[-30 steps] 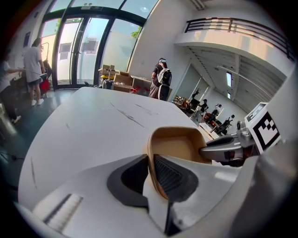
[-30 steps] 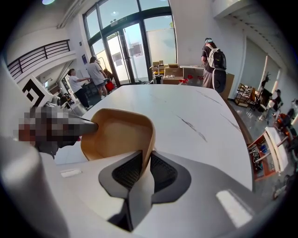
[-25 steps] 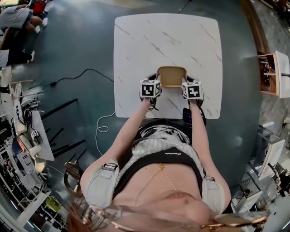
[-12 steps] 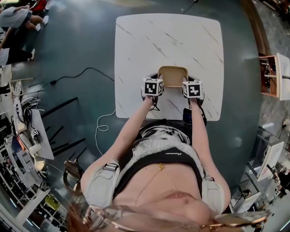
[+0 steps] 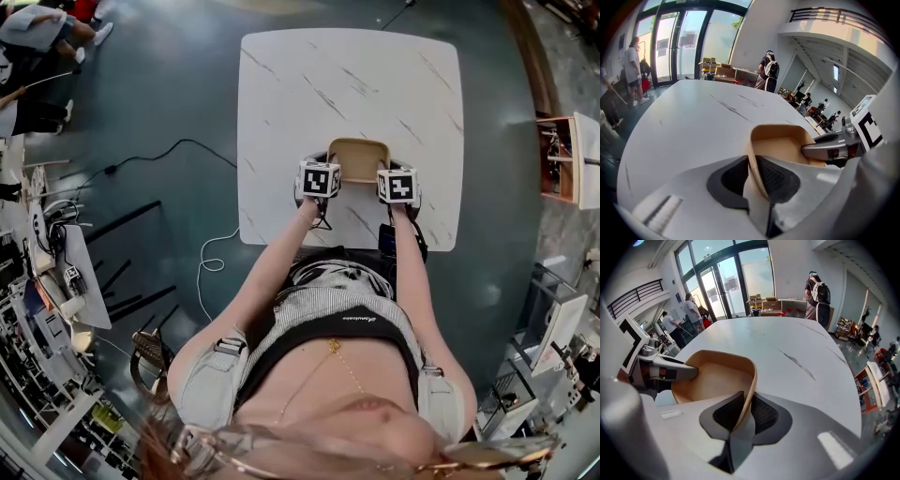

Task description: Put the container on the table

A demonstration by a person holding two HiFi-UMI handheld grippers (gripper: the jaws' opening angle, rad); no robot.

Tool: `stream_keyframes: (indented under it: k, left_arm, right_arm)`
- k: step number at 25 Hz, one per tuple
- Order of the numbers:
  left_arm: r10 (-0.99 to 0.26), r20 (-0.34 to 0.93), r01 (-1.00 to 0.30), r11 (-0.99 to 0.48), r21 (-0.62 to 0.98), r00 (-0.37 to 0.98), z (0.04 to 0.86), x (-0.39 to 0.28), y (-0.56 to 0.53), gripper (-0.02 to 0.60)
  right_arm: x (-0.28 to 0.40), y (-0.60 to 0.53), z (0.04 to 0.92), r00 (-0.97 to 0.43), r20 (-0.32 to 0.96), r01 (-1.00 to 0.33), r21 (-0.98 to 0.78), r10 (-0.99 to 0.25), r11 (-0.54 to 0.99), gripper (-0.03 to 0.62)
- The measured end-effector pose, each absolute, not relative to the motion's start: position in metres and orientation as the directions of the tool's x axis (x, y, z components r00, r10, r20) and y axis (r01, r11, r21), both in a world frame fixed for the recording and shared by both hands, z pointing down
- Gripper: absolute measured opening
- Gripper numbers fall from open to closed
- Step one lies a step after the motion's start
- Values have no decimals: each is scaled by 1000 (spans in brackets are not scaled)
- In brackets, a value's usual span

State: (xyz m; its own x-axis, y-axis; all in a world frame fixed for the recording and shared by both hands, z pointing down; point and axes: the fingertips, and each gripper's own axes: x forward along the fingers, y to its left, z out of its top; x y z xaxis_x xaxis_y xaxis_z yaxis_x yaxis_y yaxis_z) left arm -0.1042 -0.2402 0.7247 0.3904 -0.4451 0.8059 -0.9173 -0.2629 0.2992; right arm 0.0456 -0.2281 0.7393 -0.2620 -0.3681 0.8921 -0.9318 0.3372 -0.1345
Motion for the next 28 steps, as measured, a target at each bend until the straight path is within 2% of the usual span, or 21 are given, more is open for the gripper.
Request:
stream_keyframes:
  k: [28]
  left_arm:
    - [-458,795,-914,-277,297,398,727,-103,-241,48]
  right_arm:
    - [46,-229,740,-281,877,-940,-169,-390,297,81]
